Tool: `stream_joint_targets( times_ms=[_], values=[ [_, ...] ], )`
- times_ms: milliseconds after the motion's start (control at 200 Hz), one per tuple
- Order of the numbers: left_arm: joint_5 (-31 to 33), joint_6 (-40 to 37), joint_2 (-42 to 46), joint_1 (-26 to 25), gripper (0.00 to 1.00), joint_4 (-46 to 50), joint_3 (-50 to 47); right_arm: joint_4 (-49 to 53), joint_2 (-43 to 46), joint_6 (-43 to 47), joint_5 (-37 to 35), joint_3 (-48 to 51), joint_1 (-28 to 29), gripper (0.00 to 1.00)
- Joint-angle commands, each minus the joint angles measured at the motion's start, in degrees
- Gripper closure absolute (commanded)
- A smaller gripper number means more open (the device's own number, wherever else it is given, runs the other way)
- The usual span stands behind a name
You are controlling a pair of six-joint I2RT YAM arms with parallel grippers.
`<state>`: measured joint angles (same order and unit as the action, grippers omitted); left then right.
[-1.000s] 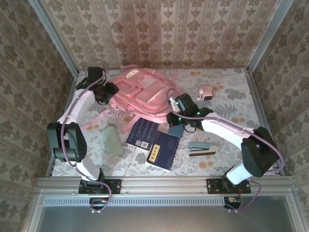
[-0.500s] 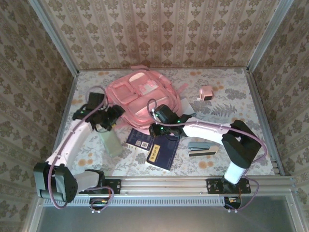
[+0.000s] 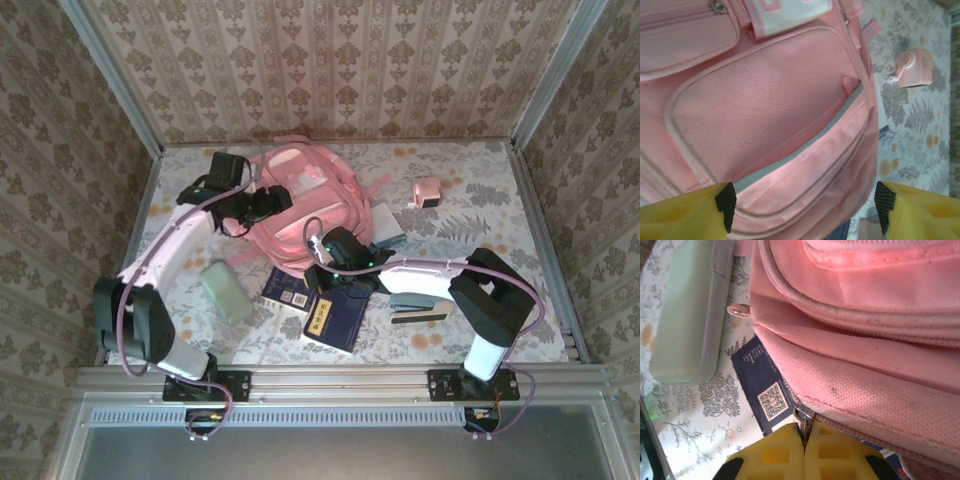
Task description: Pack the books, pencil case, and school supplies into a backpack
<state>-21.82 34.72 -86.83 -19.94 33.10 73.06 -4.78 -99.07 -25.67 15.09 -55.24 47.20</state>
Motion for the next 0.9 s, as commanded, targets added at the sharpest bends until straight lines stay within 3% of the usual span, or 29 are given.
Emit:
stream_joint_targets(
  times_ms=[0,145,265,370,485,595,895],
  values=[
    [1.2,2.5,-0.1,-1.5,0.26,4.2,-0.7,0.3,-1.1,-1.4,3.7,-3.1,-1.3,1.0],
    [1.3,22.0,9.8,0.9,0.28,-3.5,-15.4,-2.9,-2.1,-5.3,3.5,-2.1,-1.5,1.0],
    [6.9,33.5,19.1,-0.4,0.35,-7.8,-25.2,-4.3,-3.4,-6.5,3.8,-2.0,-1.5,1.0],
    [9.6,41.3,21.5,-1.8,0.42,-10.3,-29.9,-5.8,-4.2,-7.5,3.9,-1.6,-1.5,1.0],
    [10.0,49.5,21.6,-3.0,0.42,-15.1,-34.5,-8.3,-4.5,-9.1,3.7,-0.6,-1.5,1.0],
    [10.2,53.9,19.7,-4.8,0.41,-19.3,-36.6,-9.3,-4.9,-9.9,3.6,-0.2,-1.5,1.0],
    [11.3,56.2,11.8,-9.1,0.44,-25.2,-34.9,-10.8,-5.2,-10.8,3.8,0.6,-1.3,1.0]
  ],
)
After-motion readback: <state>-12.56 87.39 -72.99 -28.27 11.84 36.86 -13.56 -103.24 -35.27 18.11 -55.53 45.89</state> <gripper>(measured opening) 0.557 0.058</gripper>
